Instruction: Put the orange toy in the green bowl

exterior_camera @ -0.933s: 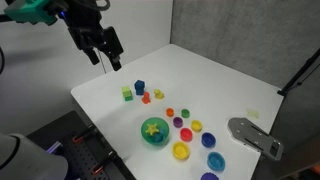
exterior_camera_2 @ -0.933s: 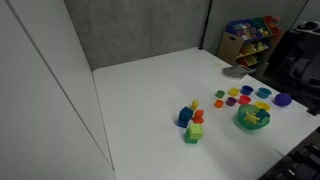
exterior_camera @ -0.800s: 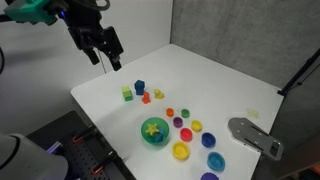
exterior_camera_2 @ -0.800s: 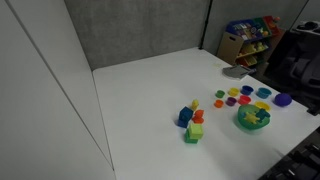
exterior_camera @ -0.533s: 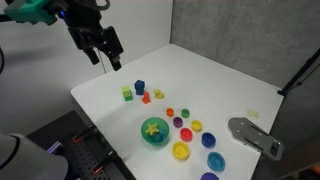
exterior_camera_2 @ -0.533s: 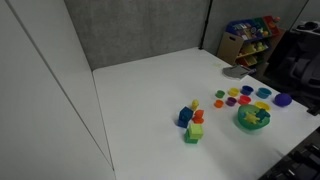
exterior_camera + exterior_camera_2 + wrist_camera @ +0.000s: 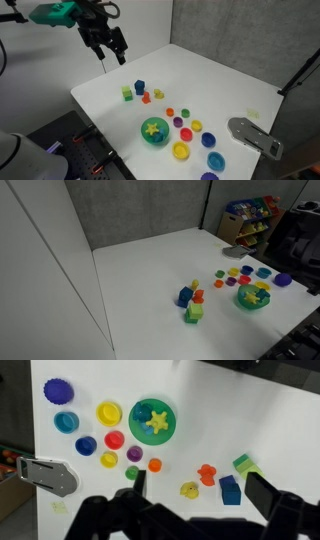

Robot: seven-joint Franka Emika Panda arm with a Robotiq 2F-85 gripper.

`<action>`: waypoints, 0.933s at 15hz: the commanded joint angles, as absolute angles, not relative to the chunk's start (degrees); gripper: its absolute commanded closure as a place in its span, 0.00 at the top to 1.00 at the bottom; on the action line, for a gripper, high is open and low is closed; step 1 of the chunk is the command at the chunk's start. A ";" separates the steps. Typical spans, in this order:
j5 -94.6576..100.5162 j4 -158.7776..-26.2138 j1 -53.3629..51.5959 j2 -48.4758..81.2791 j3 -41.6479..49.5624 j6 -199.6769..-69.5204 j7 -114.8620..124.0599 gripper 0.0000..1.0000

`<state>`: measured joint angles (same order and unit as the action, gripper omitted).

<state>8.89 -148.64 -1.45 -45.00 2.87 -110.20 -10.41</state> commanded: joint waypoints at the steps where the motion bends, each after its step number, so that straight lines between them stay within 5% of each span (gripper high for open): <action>1: 6.71 -146.19 -2.60 -38.23 0.95 -115.12 -6.79 1.00; 14: 1.74 -141.10 -4.25 -14.48 -2.20 -132.54 -3.91 1.00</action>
<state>3.16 -144.17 -3.84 -19.94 -1.76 -130.69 -4.58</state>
